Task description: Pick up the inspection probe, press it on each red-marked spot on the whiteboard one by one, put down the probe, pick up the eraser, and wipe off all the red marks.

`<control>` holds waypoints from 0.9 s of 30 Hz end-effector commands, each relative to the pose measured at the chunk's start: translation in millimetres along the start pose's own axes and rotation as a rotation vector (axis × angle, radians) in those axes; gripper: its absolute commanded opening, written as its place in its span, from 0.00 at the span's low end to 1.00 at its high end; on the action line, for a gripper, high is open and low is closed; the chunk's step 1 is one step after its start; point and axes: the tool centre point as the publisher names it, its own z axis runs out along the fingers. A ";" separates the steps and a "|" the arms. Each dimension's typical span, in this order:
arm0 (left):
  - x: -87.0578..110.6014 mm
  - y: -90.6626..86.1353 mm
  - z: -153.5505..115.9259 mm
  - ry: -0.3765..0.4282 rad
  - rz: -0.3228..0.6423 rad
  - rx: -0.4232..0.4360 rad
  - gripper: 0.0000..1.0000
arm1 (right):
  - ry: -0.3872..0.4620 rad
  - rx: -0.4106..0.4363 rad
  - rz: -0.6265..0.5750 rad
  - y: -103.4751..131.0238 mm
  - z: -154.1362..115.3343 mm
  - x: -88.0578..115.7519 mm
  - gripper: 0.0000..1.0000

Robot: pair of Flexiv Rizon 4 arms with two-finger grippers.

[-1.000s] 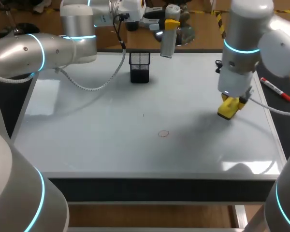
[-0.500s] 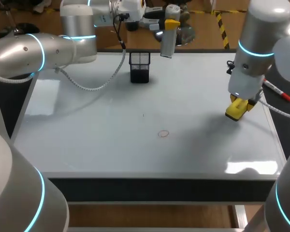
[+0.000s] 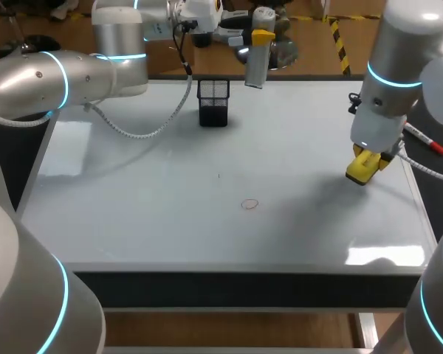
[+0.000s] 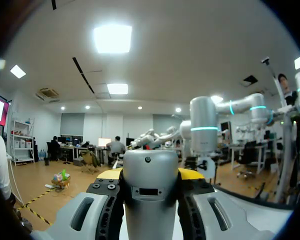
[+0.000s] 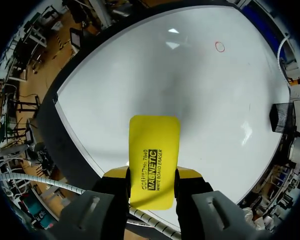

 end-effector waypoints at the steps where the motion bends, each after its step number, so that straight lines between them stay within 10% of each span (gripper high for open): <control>1: -1.1 -1.3 0.2 0.003 -0.001 -0.001 0.00 | 0.001 0.002 -0.002 -0.3 -0.8 0.9 0.00; 27: 150.3 -27.1 4.8 0.106 0.004 0.045 0.00 | 0.001 0.002 -0.002 -0.3 -0.8 0.9 0.00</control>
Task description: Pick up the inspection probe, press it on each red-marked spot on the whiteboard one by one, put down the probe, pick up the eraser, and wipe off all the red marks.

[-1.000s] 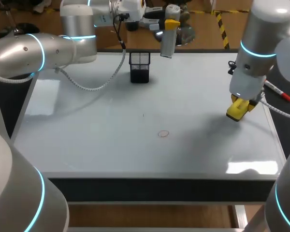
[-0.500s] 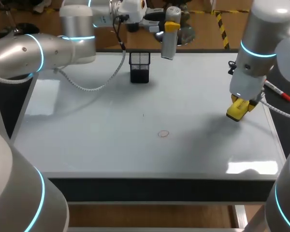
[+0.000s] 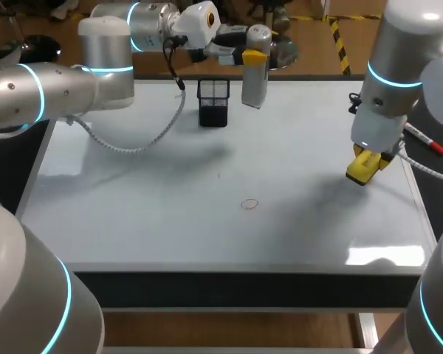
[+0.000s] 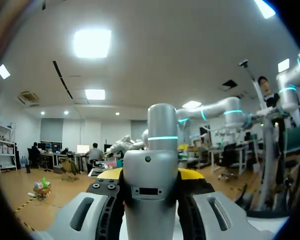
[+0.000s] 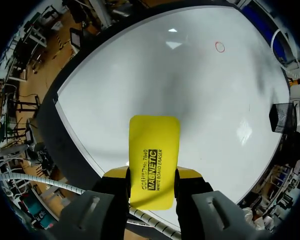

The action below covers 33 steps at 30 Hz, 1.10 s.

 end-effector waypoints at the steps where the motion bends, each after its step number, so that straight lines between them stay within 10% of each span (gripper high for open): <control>1: 41.4 -5.6 5.2 -0.090 -0.007 -0.004 0.00 | 0.002 0.002 -0.002 -0.5 -0.5 0.2 0.00; 13: 106.0 21.0 25.5 -0.050 -0.101 0.038 0.00 | 0.002 0.002 -0.002 -0.5 -0.5 0.2 0.00; 33: 158.6 79.2 36.2 -0.050 -0.184 0.071 0.00 | 0.002 0.002 -0.002 -0.5 -0.5 0.2 0.00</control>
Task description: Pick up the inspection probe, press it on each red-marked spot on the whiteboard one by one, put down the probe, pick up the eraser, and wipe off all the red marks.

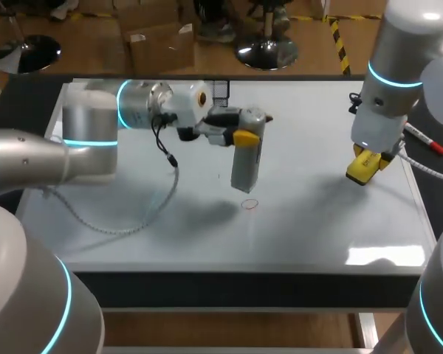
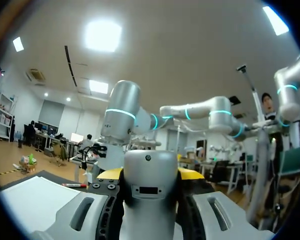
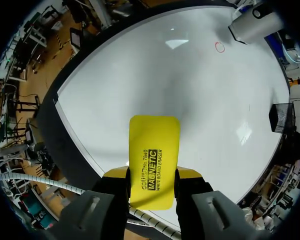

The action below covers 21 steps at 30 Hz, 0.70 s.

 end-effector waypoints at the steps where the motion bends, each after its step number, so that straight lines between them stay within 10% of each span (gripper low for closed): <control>1: 4.9 11.4 6.0 -0.019 0.012 0.007 0.00 | 0.002 0.002 -0.002 -0.5 -0.3 0.0 0.00; 21: 2.6 43.7 8.7 0.006 0.042 -0.040 0.00 | 0.002 0.002 -0.002 -0.5 -0.3 0.0 0.00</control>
